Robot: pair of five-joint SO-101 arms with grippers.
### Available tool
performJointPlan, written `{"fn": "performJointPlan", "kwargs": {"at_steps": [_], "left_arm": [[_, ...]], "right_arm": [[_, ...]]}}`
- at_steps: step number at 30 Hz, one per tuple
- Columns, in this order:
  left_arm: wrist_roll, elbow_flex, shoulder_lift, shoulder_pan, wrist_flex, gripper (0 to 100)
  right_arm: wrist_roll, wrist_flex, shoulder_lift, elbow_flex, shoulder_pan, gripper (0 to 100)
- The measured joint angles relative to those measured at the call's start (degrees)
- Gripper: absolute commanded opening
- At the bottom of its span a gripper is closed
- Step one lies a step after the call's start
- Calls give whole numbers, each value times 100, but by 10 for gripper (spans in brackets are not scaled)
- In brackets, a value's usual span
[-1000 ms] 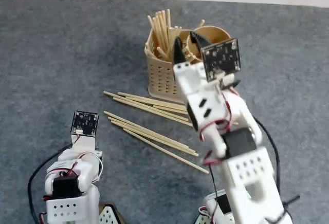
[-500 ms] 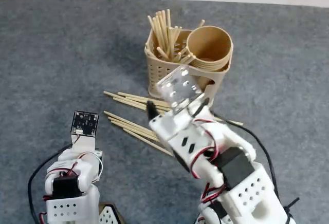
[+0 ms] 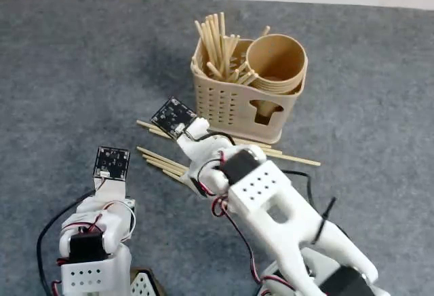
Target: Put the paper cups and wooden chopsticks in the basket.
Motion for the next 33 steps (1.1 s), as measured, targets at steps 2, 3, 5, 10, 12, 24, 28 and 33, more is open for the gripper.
{"fn": "performJointPlan", "kwargs": {"at_steps": [2, 3, 5, 10, 12, 24, 28, 33], "left_arm": [[0, 0, 0, 0, 0, 120], [0, 0, 0, 0, 0, 120], [0, 0, 0, 0, 0, 120], [0, 0, 0, 0, 0, 120], [0, 0, 0, 0, 0, 120], [0, 0, 0, 0, 0, 120], [0, 0, 0, 0, 0, 120], [0, 0, 0, 0, 0, 120]], "right_arm": [[0, -132, 273, 0, 0, 118], [0, -220, 396, 0, 0, 118], [0, -422, 651, 0, 0, 118], [9, -756, 1310, 0, 176, 118], [9, -844, 1486, 0, 220, 118], [9, -1257, 2251, 0, 334, 118], [299, -1310, 2426, -18, 440, 117], [404, -1319, 2479, -26, 545, 1]]}}
